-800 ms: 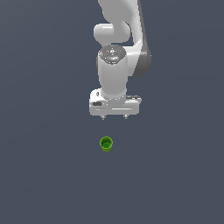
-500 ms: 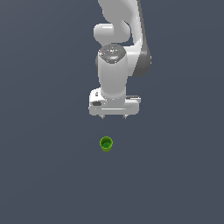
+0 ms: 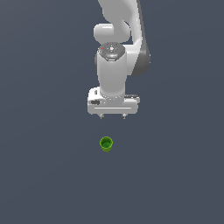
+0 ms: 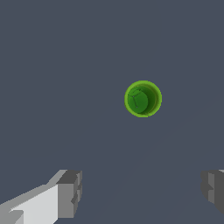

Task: Pick up the object and move it to a goal position.

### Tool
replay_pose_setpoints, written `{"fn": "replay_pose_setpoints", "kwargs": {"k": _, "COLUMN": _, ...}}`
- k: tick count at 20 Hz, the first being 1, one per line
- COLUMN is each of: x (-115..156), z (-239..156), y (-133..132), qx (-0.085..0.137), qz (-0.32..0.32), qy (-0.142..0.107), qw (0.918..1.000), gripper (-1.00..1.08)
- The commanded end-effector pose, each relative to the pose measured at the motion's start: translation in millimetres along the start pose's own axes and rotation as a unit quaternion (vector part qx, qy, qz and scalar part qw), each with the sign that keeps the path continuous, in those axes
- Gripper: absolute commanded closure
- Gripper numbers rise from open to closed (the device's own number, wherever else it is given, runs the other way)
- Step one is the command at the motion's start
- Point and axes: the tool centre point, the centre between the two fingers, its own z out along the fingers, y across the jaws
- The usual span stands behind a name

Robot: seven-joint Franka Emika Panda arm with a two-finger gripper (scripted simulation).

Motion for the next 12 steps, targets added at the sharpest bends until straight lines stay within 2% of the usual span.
{"fn": "replay_pose_setpoints", "kwargs": {"k": 1, "x": 0.3, "z": 0.5, "y": 0.1, "qx": 0.000, "qz": 0.003, "qy": 0.000, "qw": 1.0000, "gripper": -0.92}}
{"fn": "replay_pose_setpoints", "kwargs": {"k": 12, "x": 8.4, "z": 9.5, "y": 2.9, "qx": 0.002, "qz": 0.069, "qy": -0.001, "qw": 0.9976, "gripper": -0.92}}
